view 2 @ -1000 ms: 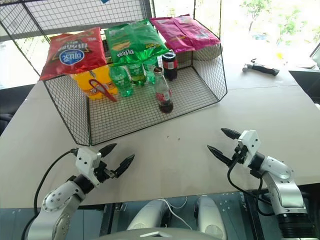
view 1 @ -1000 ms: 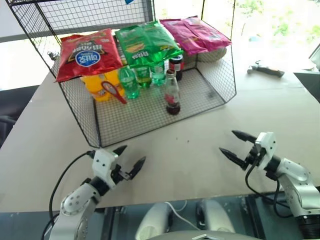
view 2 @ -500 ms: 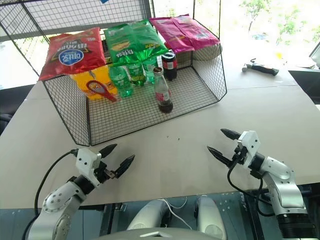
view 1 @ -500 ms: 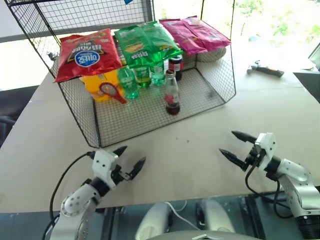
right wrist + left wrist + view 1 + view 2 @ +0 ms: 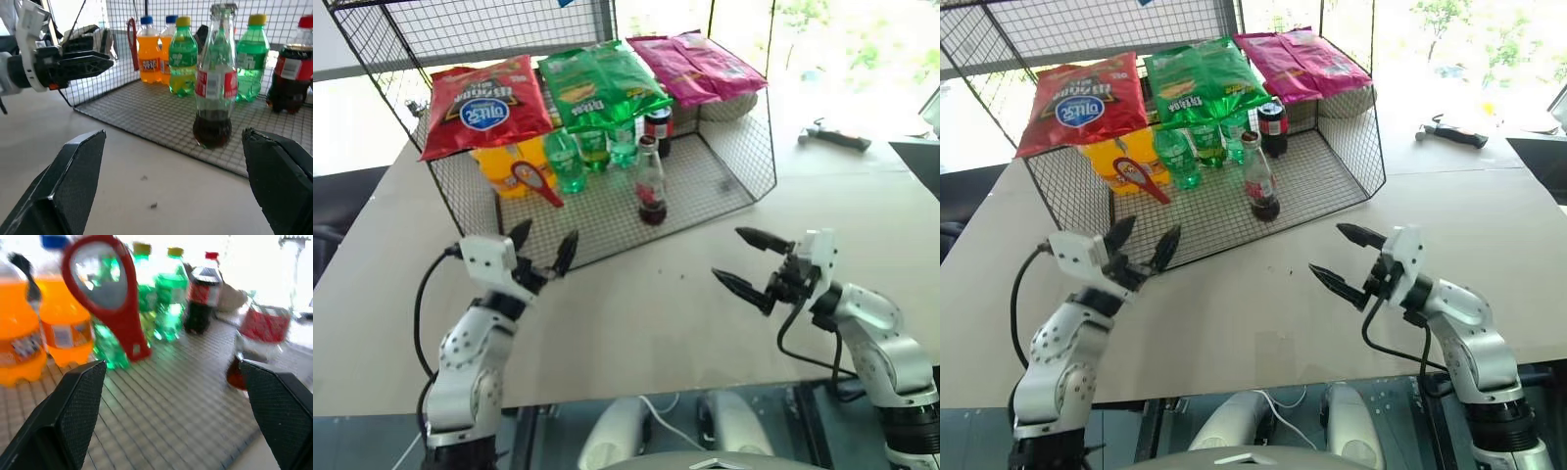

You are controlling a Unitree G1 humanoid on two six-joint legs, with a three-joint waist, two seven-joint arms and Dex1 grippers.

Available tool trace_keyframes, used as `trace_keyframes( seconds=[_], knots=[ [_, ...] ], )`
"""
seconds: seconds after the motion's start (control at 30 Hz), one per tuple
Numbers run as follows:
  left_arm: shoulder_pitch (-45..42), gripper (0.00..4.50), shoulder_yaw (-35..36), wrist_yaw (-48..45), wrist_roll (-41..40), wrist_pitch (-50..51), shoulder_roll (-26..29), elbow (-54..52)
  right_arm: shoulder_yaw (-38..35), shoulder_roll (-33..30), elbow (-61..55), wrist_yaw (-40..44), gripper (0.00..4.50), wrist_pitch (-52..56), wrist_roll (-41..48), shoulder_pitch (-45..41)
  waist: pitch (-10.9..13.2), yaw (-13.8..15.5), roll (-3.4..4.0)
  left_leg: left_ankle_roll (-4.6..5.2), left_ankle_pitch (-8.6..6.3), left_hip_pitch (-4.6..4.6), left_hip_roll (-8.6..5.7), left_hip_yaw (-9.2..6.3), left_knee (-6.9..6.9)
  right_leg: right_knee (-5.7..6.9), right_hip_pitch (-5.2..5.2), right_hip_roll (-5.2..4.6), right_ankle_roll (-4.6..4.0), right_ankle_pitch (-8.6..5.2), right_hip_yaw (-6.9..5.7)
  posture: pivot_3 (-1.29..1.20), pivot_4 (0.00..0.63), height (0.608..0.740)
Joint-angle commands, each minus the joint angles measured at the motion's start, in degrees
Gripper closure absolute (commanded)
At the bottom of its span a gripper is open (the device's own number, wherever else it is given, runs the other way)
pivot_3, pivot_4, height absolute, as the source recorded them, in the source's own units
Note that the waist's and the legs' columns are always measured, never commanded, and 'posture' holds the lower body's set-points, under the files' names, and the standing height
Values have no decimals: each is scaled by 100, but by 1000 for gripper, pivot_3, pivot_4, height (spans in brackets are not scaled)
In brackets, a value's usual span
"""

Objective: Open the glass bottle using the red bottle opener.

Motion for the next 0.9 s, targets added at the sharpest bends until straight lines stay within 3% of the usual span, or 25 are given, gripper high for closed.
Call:
trace_keyframes(
  seconds=[0.03,0.37,0.9],
  knots=[
    [-502,0,140,519,304,-142,-57,141,21,98,-539,-247,25,305,289,-303,-1,-3,-1,0,0,0,0,0,0,0,0,0,0,0,0,0,150,735],
    [-1389,0,-5,1274,1211,-592,-202,979,103,253,-743,-457,25,562,376,-469,-1,-9,-3,0,0,-1,-4,0,0,0,-4,2,-1,1,2,0,150,735],
    [-2087,0,-176,1170,1615,-1299,-102,2427,71,309,-767,-600,25,558,360,-443,-2,-18,-4,-1,1,-1,-5,-2,0,3,-6,2,-1,2,3,0,150,735]
  ],
)
